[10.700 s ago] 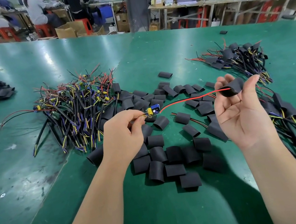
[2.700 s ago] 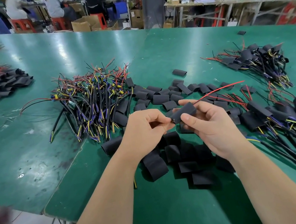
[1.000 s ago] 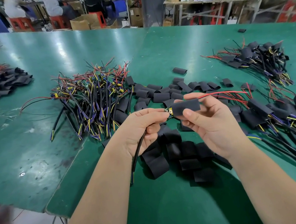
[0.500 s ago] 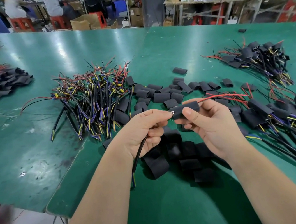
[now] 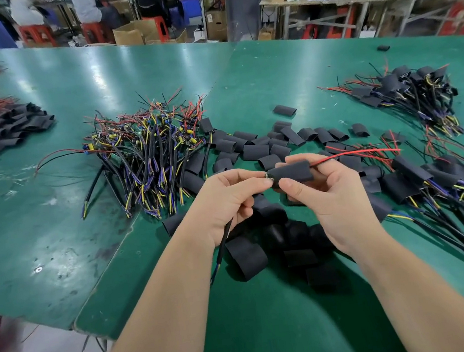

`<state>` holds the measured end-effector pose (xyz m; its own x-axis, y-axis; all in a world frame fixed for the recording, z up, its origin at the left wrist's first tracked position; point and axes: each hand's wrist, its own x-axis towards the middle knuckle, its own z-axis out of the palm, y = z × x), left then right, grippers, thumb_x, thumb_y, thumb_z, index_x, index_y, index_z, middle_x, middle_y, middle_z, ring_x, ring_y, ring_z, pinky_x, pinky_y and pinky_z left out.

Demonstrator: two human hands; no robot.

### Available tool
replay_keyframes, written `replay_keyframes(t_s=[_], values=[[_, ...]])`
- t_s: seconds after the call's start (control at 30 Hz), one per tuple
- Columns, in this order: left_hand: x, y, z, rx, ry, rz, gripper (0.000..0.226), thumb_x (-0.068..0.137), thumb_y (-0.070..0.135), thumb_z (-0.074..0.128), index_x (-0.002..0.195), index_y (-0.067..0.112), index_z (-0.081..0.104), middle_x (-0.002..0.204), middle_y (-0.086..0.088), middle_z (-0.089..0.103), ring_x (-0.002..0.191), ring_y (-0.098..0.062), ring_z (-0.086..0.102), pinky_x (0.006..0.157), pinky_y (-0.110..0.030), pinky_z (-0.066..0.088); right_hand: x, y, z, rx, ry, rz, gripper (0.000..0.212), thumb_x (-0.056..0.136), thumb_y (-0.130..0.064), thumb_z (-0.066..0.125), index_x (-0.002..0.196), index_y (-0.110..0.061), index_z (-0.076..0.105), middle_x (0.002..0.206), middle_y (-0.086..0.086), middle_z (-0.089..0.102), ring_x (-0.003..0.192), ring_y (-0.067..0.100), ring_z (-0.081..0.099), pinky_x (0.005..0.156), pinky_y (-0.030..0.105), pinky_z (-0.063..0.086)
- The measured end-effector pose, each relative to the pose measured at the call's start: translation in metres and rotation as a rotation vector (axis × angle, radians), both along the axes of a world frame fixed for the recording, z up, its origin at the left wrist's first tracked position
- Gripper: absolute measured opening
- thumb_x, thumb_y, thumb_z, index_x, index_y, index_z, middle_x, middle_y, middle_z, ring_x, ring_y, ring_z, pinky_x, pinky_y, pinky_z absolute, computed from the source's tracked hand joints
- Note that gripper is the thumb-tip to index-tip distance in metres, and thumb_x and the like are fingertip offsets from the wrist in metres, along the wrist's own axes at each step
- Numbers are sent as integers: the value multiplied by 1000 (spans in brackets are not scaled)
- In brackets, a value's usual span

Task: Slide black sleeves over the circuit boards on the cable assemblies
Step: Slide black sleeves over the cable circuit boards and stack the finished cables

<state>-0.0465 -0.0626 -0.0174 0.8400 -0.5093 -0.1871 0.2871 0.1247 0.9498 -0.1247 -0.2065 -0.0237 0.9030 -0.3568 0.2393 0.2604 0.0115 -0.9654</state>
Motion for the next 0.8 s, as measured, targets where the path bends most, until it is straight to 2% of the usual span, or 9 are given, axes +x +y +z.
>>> replay_keyframes(t_s=[0.1,0.2,0.3,0.43,0.6,0.8], values=[[2,0,-2,-79,30,1,26,82,-2,67,63,15,74,53,6,54,35,-2,28,31,-13,22,0,1,1,48,-4,58,37,78,6,69,104,-20,66,98,-1,75,88,13,69,76,24,54],[3,0,-2,-96,-3,1,26,82,1,67,63,17,76,52,7,52,35,-1,25,30,-13,20,-1,-2,2,144,5,110,40,73,-10,69,111,-24,65,99,2,74,92,25,68,71,25,53],[4,0,-2,-104,-7,-16,23,80,3,69,62,16,75,54,5,53,35,-1,26,31,-13,20,-2,-4,3,193,4,149,42,73,-14,67,114,-23,64,103,9,70,99,33,66,70,25,52],[-1,1,6,-211,24,-132,8,67,14,69,61,16,73,52,7,41,35,0,26,31,-11,20,-3,-4,5,381,-4,247,36,80,-11,59,116,-14,61,102,8,73,92,24,71,67,22,53],[-3,3,10,-262,13,-171,27,82,6,59,61,17,72,48,10,45,34,1,27,31,-10,20,-3,-3,6,466,-10,315,25,86,-18,56,103,-25,73,106,5,73,94,19,71,67,20,54],[-2,4,9,-227,-6,-193,34,87,8,57,56,19,66,50,11,33,35,1,23,32,-11,18,-3,-1,5,497,-6,348,24,86,-21,54,98,-27,74,103,2,74,91,15,72,66,18,53]])
